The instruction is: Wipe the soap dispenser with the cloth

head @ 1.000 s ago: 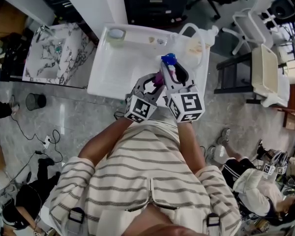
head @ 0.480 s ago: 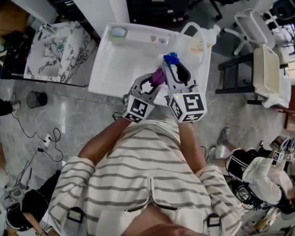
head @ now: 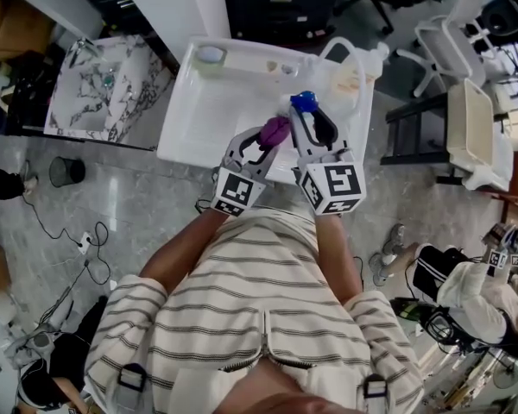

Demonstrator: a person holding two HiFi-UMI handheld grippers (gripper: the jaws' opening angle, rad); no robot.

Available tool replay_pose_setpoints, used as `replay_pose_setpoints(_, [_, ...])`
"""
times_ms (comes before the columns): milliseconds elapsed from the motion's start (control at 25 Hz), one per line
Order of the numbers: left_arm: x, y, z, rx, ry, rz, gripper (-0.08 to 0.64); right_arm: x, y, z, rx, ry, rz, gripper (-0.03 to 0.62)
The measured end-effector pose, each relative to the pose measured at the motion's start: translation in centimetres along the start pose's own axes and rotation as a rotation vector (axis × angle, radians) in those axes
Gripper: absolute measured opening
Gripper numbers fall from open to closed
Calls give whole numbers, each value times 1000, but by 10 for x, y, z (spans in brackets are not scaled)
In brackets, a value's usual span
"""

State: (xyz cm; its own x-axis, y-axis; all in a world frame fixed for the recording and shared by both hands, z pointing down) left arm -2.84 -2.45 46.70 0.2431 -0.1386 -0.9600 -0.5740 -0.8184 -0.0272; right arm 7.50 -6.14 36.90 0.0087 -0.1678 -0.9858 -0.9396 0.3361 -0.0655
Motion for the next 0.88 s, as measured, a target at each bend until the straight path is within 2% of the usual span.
replay_pose_setpoints(280, [7, 3, 9, 26, -16, -3, 121, -1, -2, 5, 2, -3, 2, 132])
replay_pose_setpoints(880, [33, 15, 18, 33, -105, 29, 121, -5, -16, 11, 0, -7, 3, 133])
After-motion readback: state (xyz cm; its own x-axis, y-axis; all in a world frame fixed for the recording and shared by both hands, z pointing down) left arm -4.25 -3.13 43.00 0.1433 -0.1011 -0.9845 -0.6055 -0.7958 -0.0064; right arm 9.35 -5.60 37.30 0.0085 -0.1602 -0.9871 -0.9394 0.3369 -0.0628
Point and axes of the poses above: the fingertips, and each gripper's own axes: z backward along the fingers, y to its left, x out of its top, the point moved 6 cm from there along z, backward along the fingers, and after that the axes turned 14 degrees about -x, right-handed, at the moved point
